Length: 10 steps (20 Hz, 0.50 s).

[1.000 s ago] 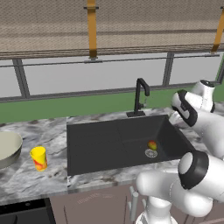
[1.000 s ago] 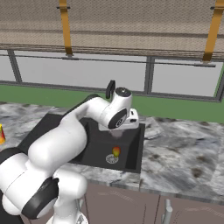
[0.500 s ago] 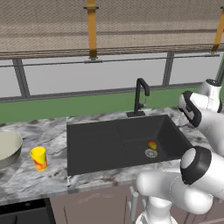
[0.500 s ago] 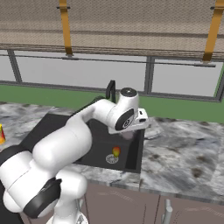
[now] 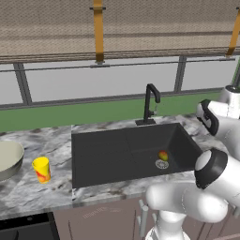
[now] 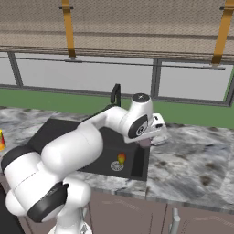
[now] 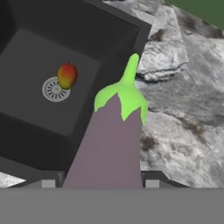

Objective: Remove the mango and eggplant from the sink. Then move the bowl and cup from the counter to the sink for washing.

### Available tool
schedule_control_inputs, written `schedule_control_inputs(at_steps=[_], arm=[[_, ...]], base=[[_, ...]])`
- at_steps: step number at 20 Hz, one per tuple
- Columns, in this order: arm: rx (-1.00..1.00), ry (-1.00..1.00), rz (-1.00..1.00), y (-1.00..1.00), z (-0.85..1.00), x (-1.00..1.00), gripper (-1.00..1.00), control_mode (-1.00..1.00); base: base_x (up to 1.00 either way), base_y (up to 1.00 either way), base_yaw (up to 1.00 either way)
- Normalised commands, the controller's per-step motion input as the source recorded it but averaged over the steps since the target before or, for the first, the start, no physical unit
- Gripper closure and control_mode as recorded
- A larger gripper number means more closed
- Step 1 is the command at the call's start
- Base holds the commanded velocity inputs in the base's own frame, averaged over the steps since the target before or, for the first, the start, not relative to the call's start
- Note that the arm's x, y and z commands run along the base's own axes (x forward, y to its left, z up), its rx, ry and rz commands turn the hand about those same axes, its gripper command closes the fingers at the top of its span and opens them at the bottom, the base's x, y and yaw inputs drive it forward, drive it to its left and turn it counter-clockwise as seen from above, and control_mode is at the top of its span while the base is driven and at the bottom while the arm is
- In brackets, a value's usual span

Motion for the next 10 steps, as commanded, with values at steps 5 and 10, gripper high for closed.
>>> schedule_control_inputs(at_steps=[5, 10], arm=[[-0.07, 0.0, 0.0, -0.42, -0.04, 0.0, 1.0, -1.0], [-0.05, 0.0, 0.0, -0.35, -0.11, 0.02, 1.0, -1.0]], base=[[0.0, 0.0, 0.0], [0.0, 0.0, 0.0]])
